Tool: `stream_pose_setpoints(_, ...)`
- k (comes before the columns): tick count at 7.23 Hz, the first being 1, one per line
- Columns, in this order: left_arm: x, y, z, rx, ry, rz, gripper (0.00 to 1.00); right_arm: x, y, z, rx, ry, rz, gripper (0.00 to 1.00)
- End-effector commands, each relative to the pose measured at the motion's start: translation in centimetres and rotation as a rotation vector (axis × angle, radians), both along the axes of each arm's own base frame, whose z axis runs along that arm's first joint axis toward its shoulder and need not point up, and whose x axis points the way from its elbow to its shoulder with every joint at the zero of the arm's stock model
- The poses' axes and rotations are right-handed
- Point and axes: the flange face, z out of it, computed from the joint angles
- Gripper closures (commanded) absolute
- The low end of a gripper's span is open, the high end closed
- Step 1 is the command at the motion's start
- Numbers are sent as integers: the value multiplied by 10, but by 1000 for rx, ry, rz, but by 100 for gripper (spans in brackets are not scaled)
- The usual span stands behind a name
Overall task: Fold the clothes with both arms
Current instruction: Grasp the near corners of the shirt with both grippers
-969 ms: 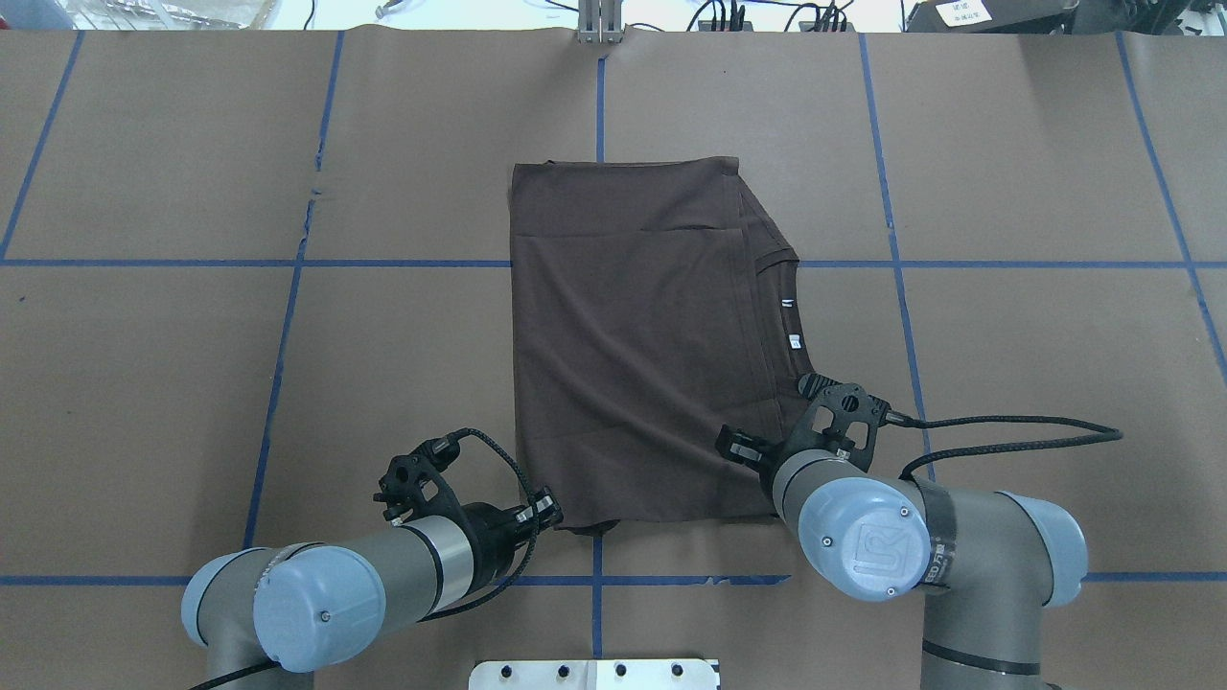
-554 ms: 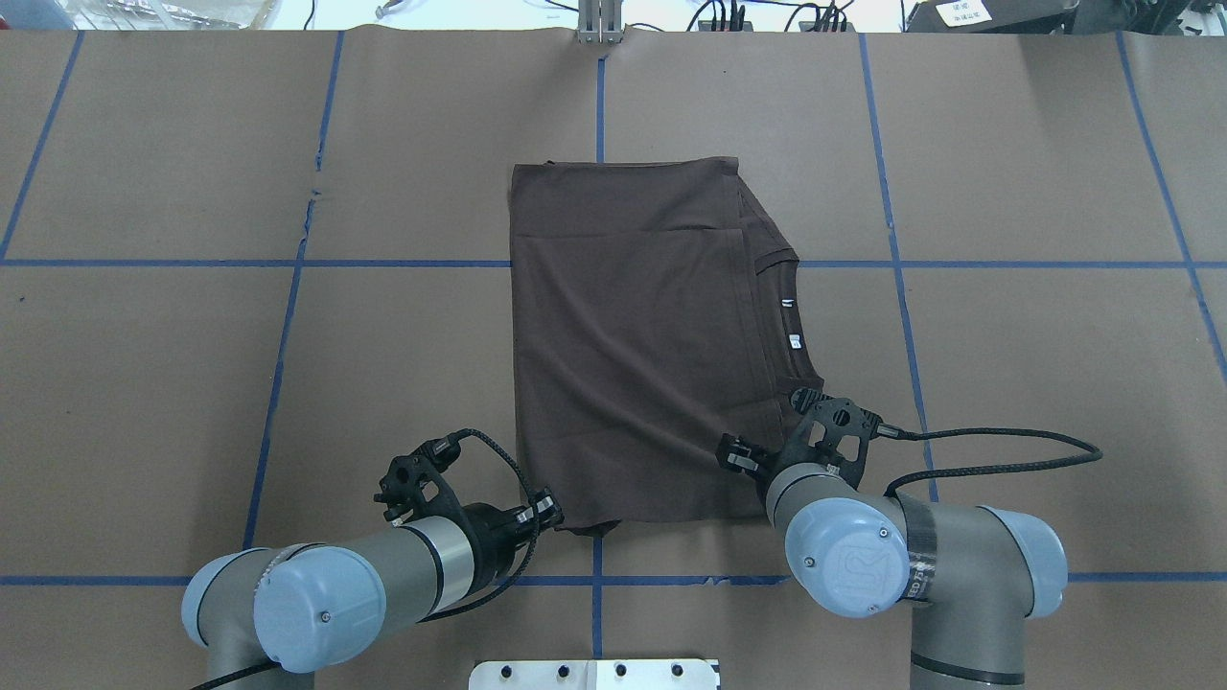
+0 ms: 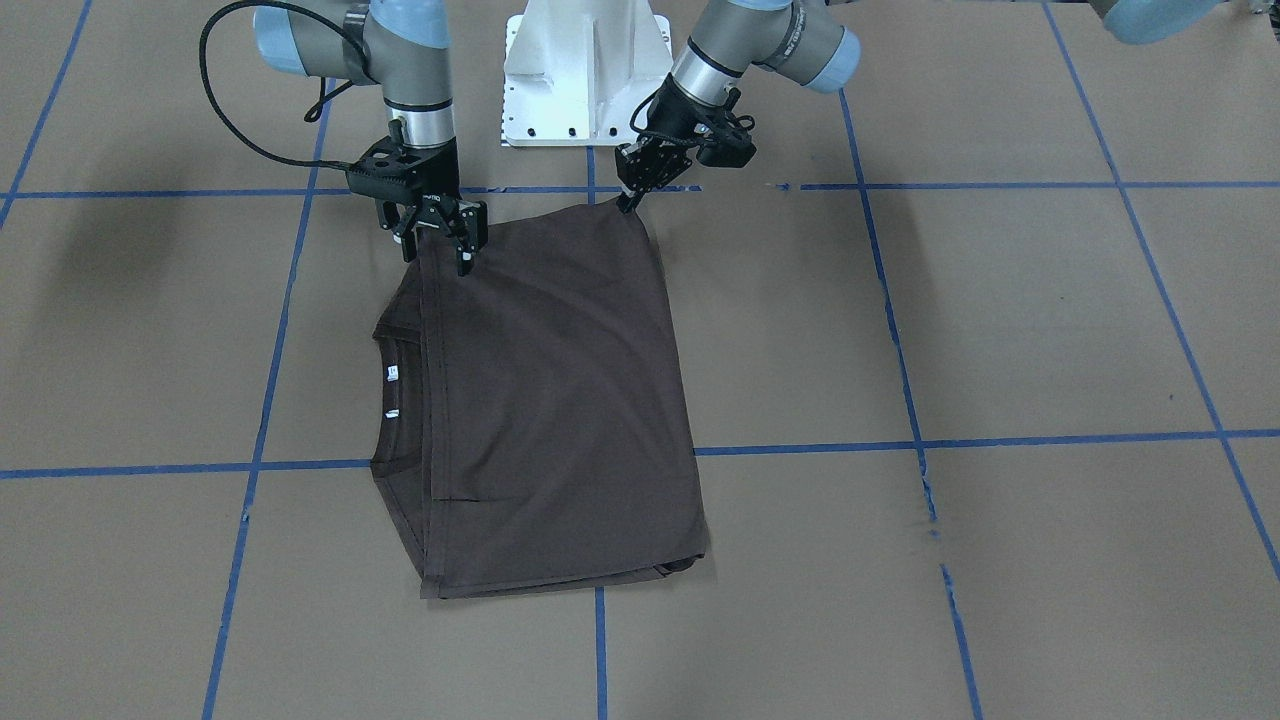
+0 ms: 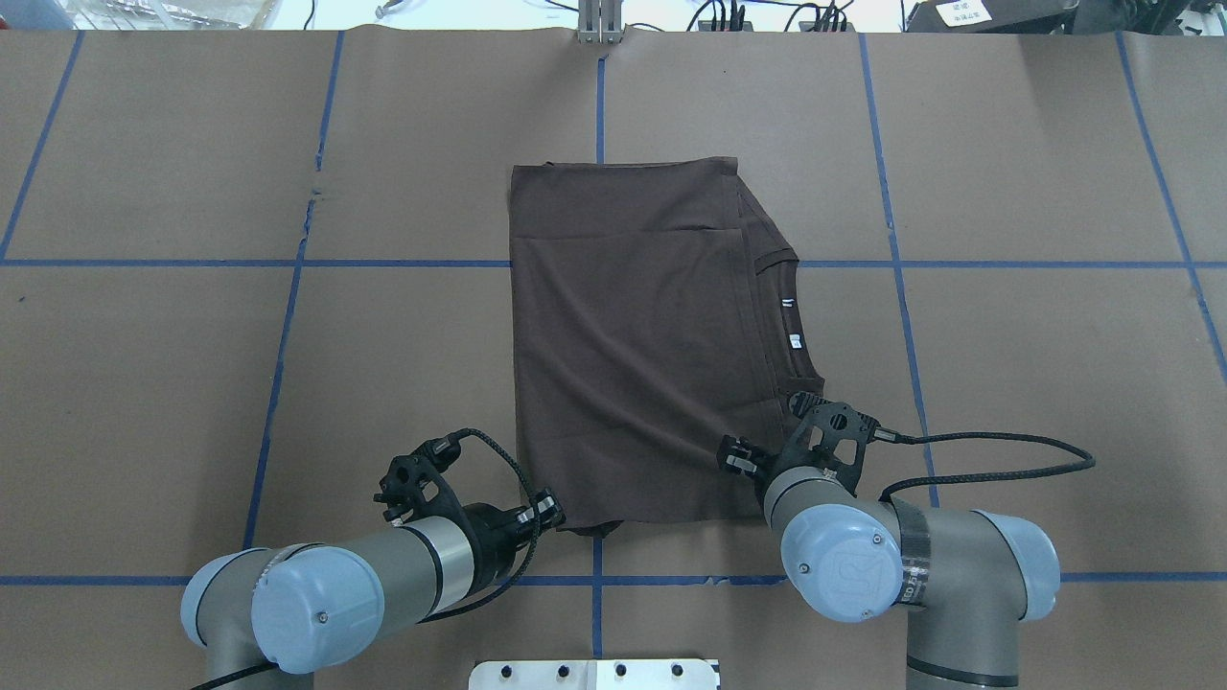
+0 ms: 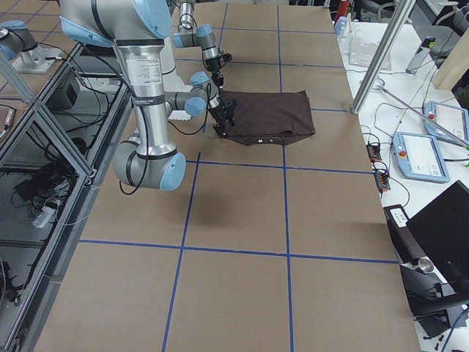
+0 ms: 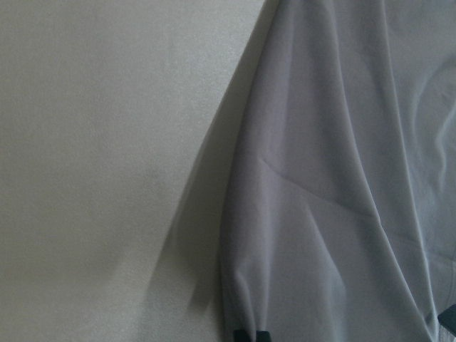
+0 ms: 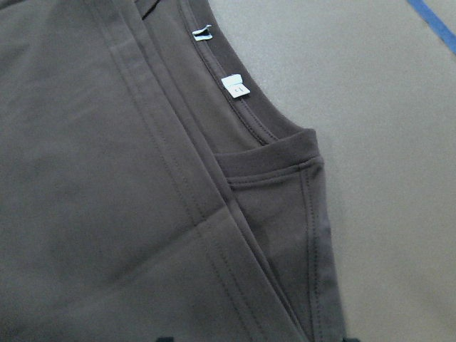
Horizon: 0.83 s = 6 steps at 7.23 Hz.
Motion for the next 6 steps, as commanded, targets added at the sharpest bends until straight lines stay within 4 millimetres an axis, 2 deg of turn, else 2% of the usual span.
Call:
stream_pose_setpoints(1, 0, 0, -1, 0, 2, 1, 100, -3, 0, 4, 6, 9, 5, 18)
stream_pose_setpoints(2, -1, 0, -1, 0, 3, 1, 100, -3, 0, 4, 5, 9, 6, 24)
stream_pose_setpoints(4, -1, 0, -1, 1, 3, 0, 100, -3, 1, 1, -31, -27, 49, 100)
stream_pose_setpoints(6, -1, 0, -1, 1, 3, 0, 100, -3, 4, -3, -22, -34, 50, 100)
